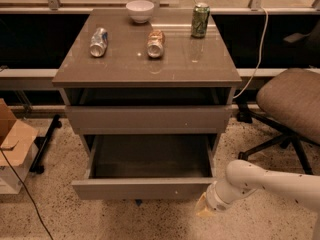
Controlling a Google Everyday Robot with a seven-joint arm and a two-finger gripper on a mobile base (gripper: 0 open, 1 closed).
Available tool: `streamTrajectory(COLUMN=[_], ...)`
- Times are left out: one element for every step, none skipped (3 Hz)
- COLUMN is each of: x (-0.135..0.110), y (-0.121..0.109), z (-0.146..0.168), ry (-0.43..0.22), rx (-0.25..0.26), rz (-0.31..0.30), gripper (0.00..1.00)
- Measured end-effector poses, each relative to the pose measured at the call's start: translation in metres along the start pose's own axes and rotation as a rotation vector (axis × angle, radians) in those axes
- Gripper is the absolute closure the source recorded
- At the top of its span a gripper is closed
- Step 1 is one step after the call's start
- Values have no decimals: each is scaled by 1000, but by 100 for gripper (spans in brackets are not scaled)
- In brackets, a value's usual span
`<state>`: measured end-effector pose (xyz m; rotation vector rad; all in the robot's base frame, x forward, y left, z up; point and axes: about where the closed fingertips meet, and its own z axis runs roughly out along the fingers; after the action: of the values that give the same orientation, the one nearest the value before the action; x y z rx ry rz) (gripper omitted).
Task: Close middle drawer
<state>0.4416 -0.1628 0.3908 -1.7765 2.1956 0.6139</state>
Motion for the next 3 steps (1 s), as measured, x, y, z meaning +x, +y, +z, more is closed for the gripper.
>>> streamTrajectory(x=[1, 3, -15], y=[-1, -4, -50], z=[1, 5, 0], ry=[2, 6, -19], rx=[0, 0, 119], rz=[7, 23, -53], gripper=[100, 100, 100])
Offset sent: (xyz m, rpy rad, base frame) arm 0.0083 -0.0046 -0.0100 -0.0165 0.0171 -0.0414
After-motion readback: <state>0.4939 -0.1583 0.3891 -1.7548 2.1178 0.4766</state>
